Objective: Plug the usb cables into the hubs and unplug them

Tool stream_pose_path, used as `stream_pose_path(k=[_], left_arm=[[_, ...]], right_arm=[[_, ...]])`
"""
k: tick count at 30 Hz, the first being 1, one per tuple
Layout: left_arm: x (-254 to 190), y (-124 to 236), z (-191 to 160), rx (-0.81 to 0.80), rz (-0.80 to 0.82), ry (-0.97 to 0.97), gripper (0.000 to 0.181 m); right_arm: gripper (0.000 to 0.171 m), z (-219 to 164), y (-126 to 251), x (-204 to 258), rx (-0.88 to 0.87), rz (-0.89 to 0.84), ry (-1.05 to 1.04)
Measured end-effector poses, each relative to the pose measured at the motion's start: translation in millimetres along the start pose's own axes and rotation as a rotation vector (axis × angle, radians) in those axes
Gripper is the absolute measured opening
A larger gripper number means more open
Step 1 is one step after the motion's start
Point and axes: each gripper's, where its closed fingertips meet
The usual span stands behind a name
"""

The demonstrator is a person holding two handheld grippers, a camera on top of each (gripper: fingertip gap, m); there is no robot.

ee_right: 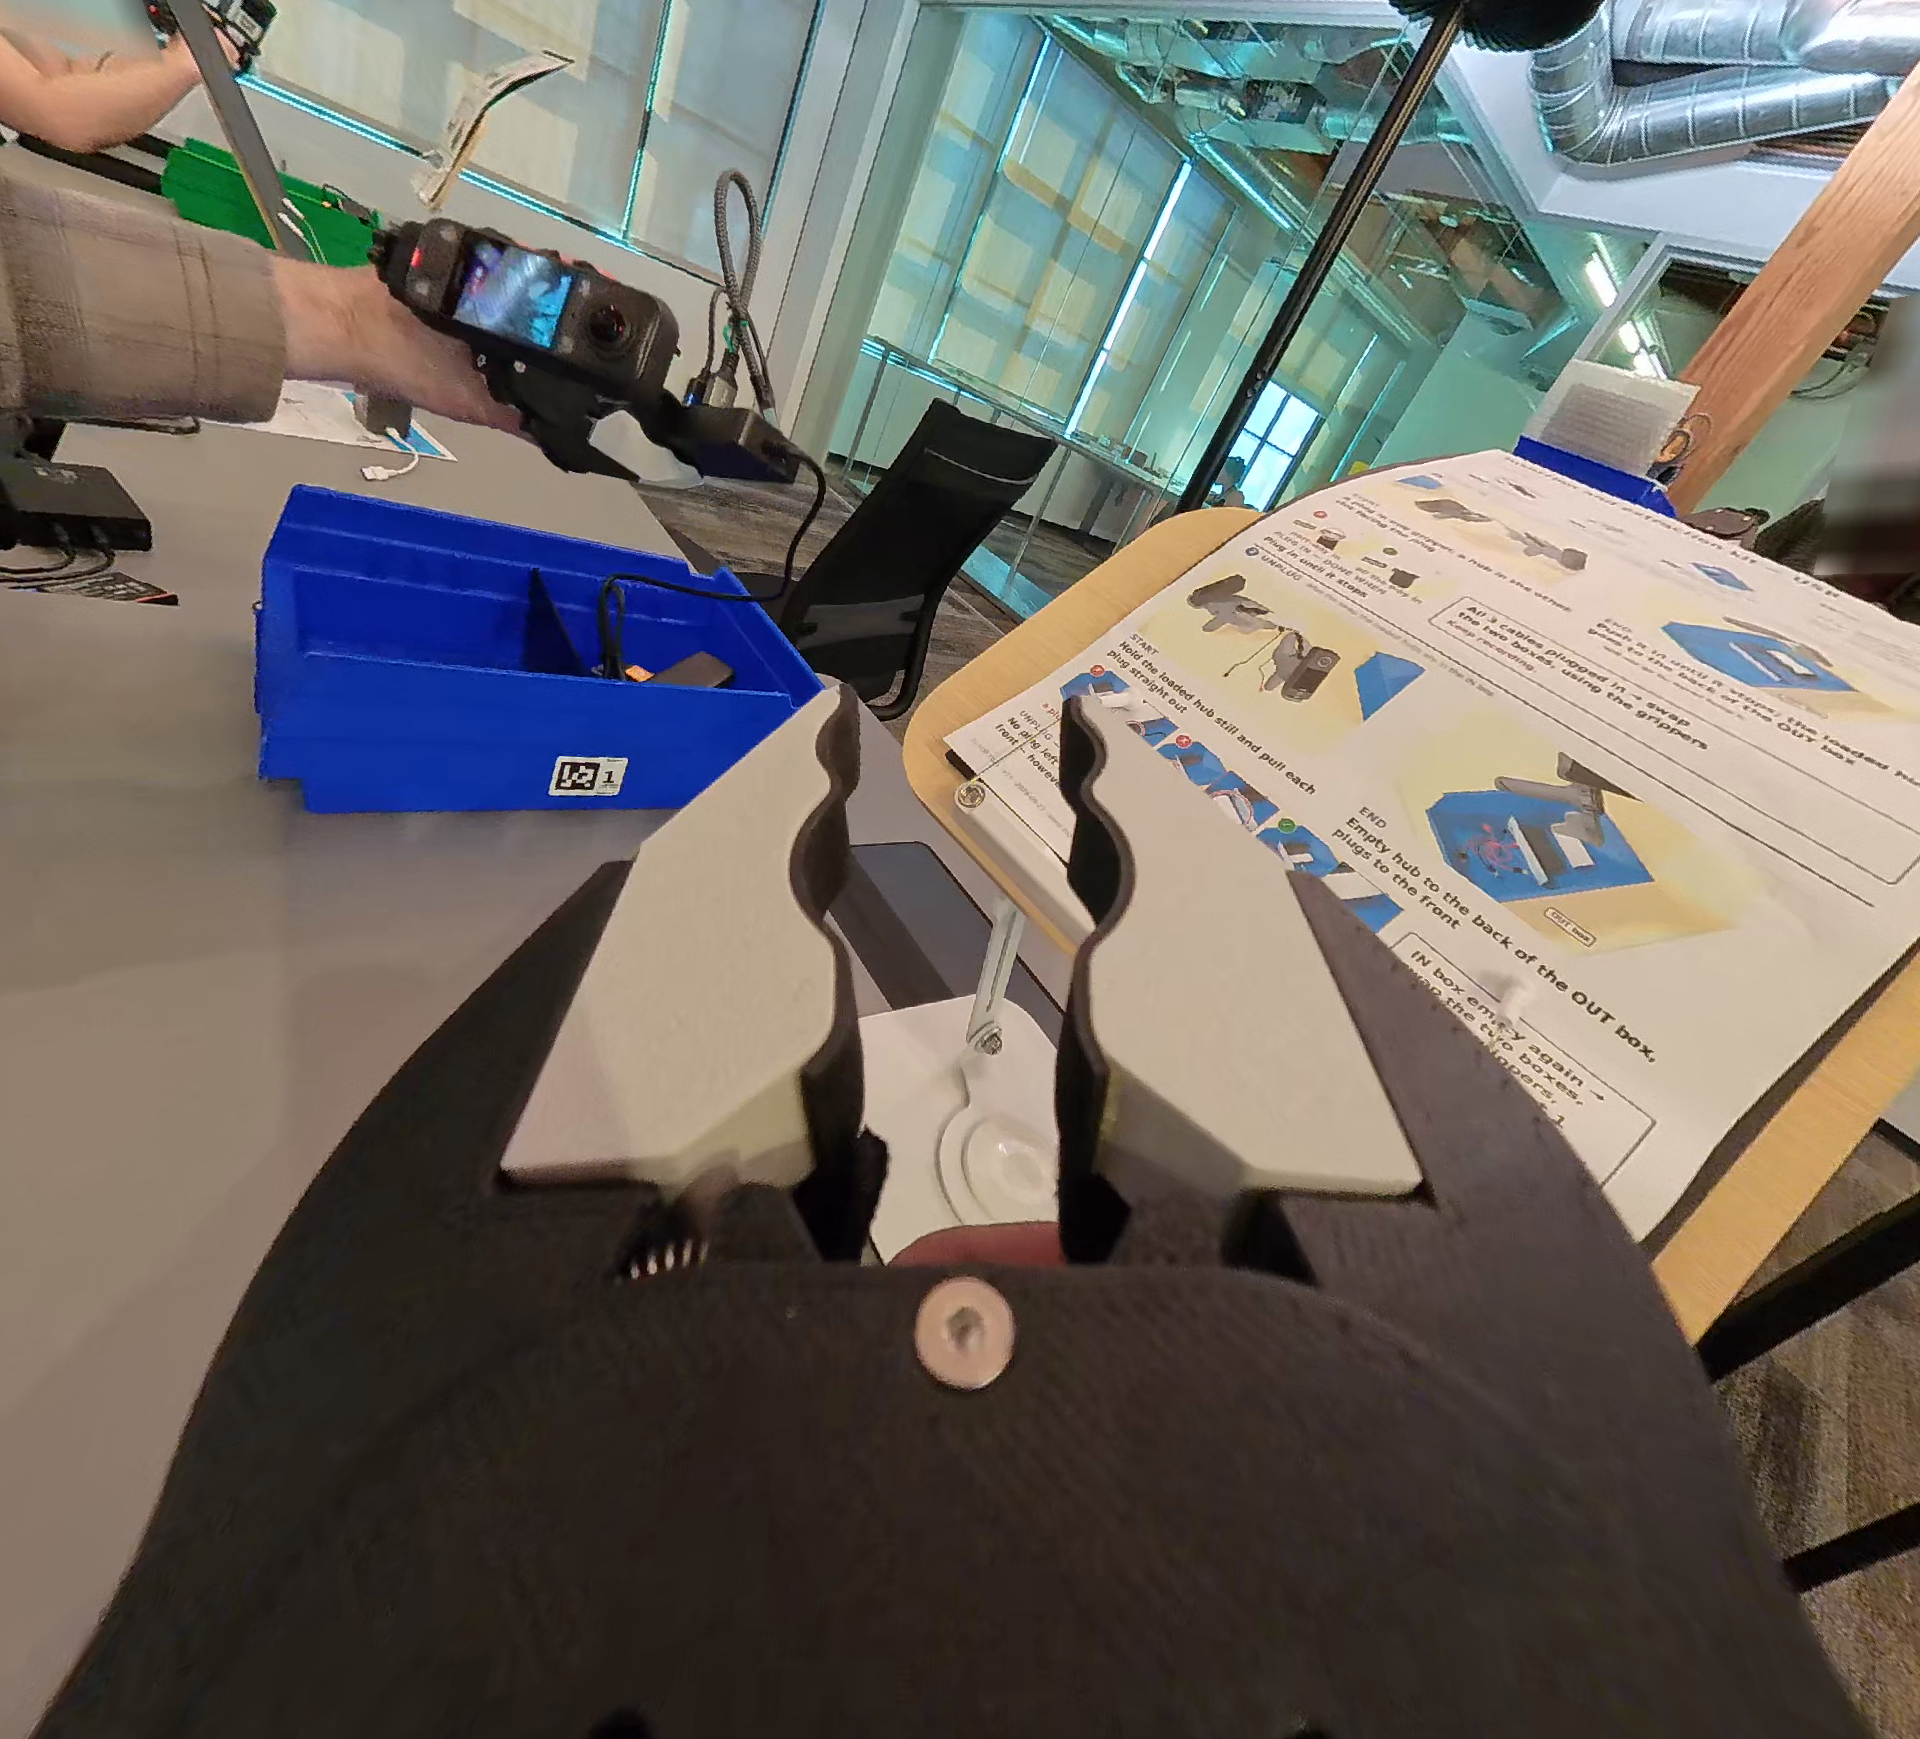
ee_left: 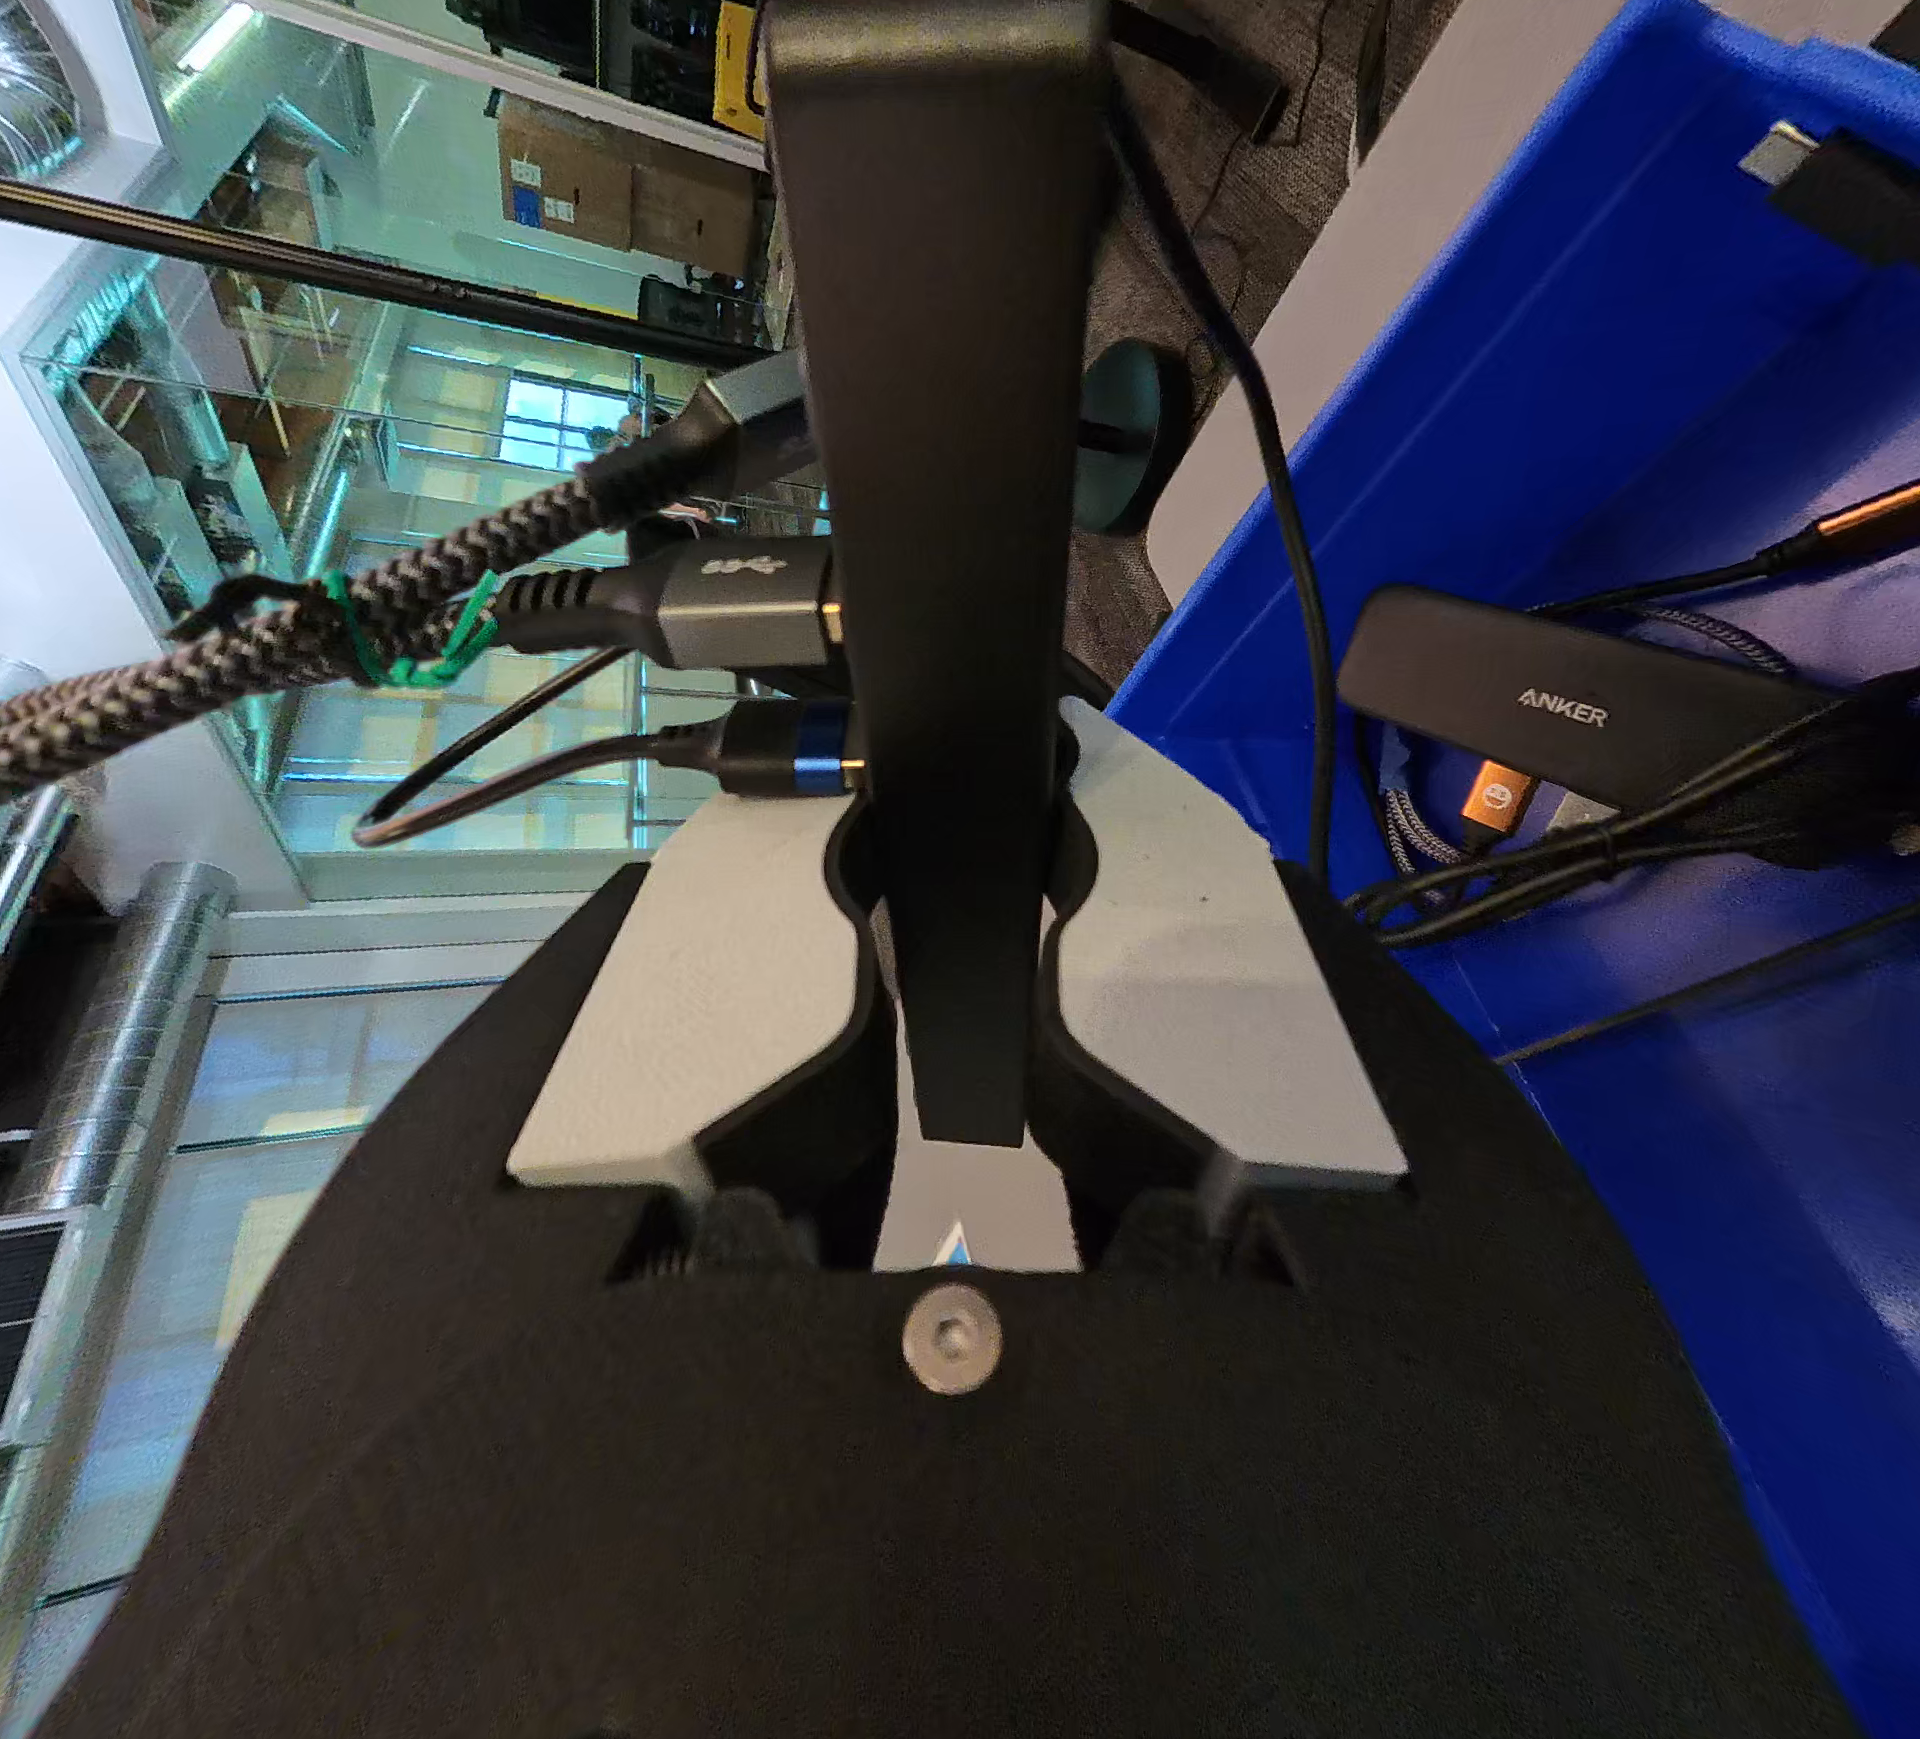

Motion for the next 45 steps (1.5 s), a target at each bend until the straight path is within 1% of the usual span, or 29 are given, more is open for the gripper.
stream_pose_path(k=[7,12,14,19,25,31,35,37,40,43,45], left_arm=[[42,10,1,-0.035,0.061,0.103,0.026],[92,30,10,-0.065,0.159,0.115,0.026],[110,39,16,-0.075,0.172,0.122,0.026],[147,70,39,-0.119,0.232,0.108,0.026],[163,109,75,-0.183,0.276,0.041,0.026],[151,165,136,-0.319,0.312,-0.089,0.026],[126,199,180,-0.411,0.305,-0.155,0.026],[108,211,198,-0.445,0.308,-0.196,0.026],[72,221,222,-0.489,0.298,-0.272,0.026],[38,226,242,-0.522,0.296,-0.341,0.026],[17,228,253,-0.539,0.281,-0.373,0.026]], right_arm=[[0.037,1,2,-4,-0.008,-0.01,-0.011],[0.037,2,3,-5,-0.014,-0.01,-0.018],[0.037,3,3,-5,-0.018,-0.01,-0.019],[0.038,9,5,-4,-0.034,-0.009,-0.021],[0.043,21,12,-8,-0.068,-0.014,-0.055],[0.05,37,20,-10,-0.101,-0.007,-0.096],[0.064,55,26,-4,-0.148,0.039,-0.151],[0.072,67,29,2,-0.185,0.075,-0.193],[0.079,79,30,14,-0.208,0.133,-0.22],[0.085,75,22,26,-0.195,0.176,-0.245],[0.083,73,15,31,-0.205,0.193,-0.279]])
Point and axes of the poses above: each gripper's, where its closed fingertips meet, y back along the fingers, z out of its top, x = y × z across the jaws, and after that the axes turned 1 degree about z, right-handed
